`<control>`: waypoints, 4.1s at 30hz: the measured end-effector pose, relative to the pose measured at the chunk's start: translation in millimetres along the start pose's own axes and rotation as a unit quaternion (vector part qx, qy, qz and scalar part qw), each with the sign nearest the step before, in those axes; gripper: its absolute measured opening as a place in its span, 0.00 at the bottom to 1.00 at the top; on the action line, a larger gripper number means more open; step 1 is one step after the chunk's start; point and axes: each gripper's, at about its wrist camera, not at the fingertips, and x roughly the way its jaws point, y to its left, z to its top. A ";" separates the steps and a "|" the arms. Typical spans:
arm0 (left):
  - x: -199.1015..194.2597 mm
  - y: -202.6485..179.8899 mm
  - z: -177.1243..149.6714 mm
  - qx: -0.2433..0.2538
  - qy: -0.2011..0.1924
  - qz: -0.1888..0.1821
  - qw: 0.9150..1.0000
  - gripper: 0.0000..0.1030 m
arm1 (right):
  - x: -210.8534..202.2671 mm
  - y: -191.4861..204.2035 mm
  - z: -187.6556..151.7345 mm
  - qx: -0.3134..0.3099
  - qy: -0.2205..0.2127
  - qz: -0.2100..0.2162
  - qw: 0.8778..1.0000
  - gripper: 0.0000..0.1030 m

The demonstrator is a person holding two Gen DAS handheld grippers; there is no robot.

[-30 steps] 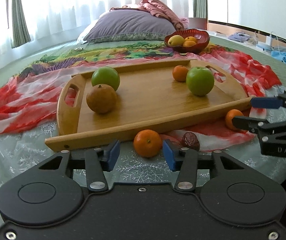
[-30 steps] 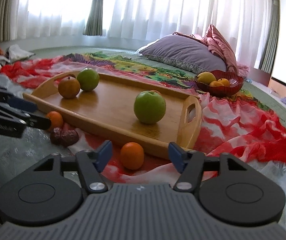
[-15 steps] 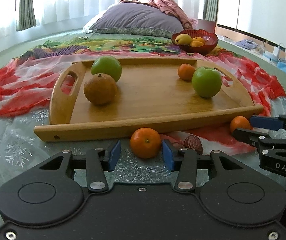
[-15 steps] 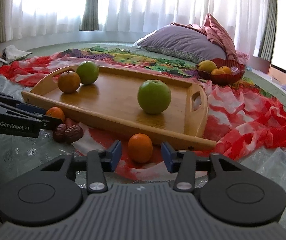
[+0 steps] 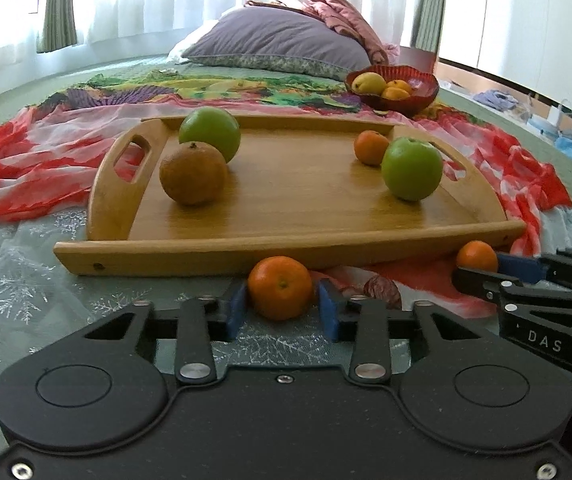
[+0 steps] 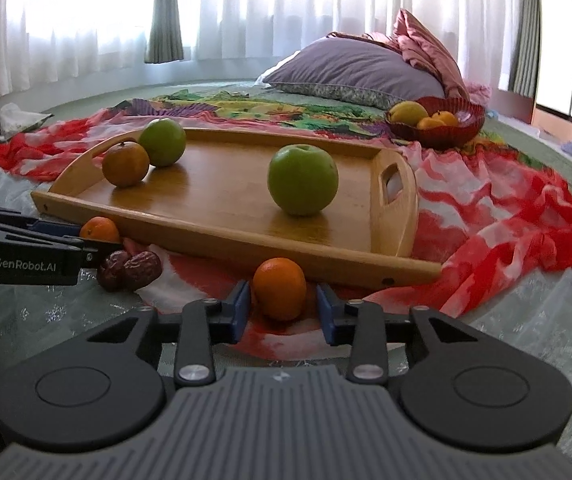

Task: Organize fruits
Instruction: 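Grasp a small tangerine with the left tool while the right tool grasps another orange, then carry the tangerine with the left tool while the right tool carries its orange, lowering onto the tray, then open the left tool releasing the tangerine while the right tool releases its orange on the tray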

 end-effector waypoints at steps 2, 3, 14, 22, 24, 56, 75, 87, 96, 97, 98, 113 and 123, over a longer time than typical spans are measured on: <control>-2.3 -0.2 1.0 -0.005 -0.003 0.000 1.000 0.31 | 0.2 -0.4 0.0 0.006 0.000 0.000 1.000 0.33; -4.0 -1.0 1.6 -0.004 -0.008 0.002 1.000 0.31 | -0.1 -0.6 0.9 0.008 0.000 0.000 1.000 0.31; -29.1 -4.5 35.0 0.010 -0.065 0.003 0.998 0.30 | -21.2 -10.2 27.8 0.028 -0.049 -0.013 0.998 0.30; -20.9 2.7 80.4 0.015 -0.071 -0.003 0.997 0.31 | -20.9 -25.5 61.4 0.041 -0.076 -0.029 0.996 0.30; -13.5 5.8 96.0 0.011 -0.068 -0.006 0.998 0.30 | -13.8 -32.8 76.1 0.052 -0.071 -0.030 0.996 0.31; 139.0 -3.7 137.9 0.018 0.056 0.019 0.998 0.31 | 132.3 -92.5 121.1 0.182 0.094 -0.005 0.979 0.31; 150.1 -12.3 136.4 0.028 0.061 0.020 0.998 0.31 | 140.1 -92.4 119.3 0.185 0.104 -0.007 0.977 0.31; 150.7 -12.9 136.8 0.029 0.061 0.021 0.997 0.31 | 141.8 -89.3 120.7 0.178 0.108 -0.009 0.978 0.34; 145.7 -6.7 140.4 0.007 0.069 0.021 0.997 0.38 | 141.5 -89.0 120.6 0.182 0.112 -0.011 0.977 0.40; 142.9 -5.6 141.8 0.006 0.067 0.019 0.998 0.38 | 141.0 -89.5 121.0 0.182 0.113 -0.008 0.977 0.41; 139.6 -4.0 142.7 0.005 0.065 0.019 0.998 0.41 | 139.6 -89.7 121.9 0.181 0.112 -0.008 0.977 0.44; 54.1 -0.6 129.0 0.016 0.011 0.004 1.000 0.76 | 74.5 -78.0 132.3 0.132 0.055 -0.010 0.990 0.77; 7.0 7.7 93.0 0.037 -0.010 0.007 0.999 0.88 | 28.5 -48.2 113.8 0.067 0.021 -0.009 0.997 1.00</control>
